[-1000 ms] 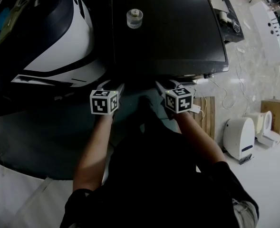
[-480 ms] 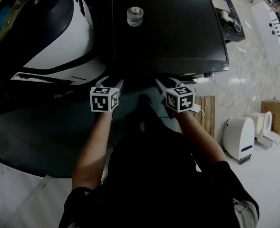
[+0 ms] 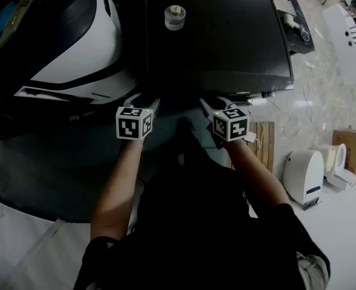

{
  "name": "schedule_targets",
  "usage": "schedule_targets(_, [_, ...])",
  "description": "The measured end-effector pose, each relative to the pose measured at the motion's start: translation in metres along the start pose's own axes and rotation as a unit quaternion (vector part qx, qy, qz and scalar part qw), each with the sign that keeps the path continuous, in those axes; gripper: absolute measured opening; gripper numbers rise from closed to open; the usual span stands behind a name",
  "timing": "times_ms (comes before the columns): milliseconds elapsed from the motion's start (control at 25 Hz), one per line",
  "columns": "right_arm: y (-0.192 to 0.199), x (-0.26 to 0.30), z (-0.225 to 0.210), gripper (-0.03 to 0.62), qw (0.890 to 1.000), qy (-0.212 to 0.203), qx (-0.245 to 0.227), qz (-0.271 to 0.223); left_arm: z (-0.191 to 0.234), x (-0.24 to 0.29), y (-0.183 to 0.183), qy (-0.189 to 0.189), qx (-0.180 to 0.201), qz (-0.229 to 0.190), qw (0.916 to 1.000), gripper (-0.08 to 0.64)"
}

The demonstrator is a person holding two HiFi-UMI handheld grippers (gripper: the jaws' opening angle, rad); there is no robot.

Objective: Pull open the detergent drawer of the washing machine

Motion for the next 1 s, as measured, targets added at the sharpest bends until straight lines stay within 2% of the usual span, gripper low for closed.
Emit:
schedule_targets(160, [0.000,0.002,0.001,0.109,1.000,0.003,-0.003,0.002,0.004,0.001,0.000,-0.012,0.002,0.004,0.9999,0.163])
schedule_targets(400, [0.003,-0.001,0.001,0.107,1.000,0.007,-0.021,0.003,0.000,-0.001,0.002,-0.015,-0.006,0.007,0.9999,0.164])
schedule_targets(600, [0.011,-0.008,0.005,0.094,1.000,0.005,-0.014,0.000,-0.004,-0.008,0.010,-0.021,-0.008,0.009,0.9997,0.160])
schedule_targets(880, [0.026,-0.018,0.015,0.094,1.000,0.008,-0.014,0.000,-0.008,-0.020,0.025,-0.013,-0.014,0.015,0.9997,0.146])
schedule_targets(1000, [0.031,-0.022,0.016,0.094,1.000,0.003,-0.018,0.005,-0.007,-0.025,0.031,-0.001,-0.027,0.017,0.9995,0.115])
Point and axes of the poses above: the fingertips, and each gripper's own axes: x forward along the fingers, z to its left, y out of its underside, the point moved 2 cm from there along -x, backward along the fingers, and after that the axes turned 6 degrees about -y, right-handed, at the moved point
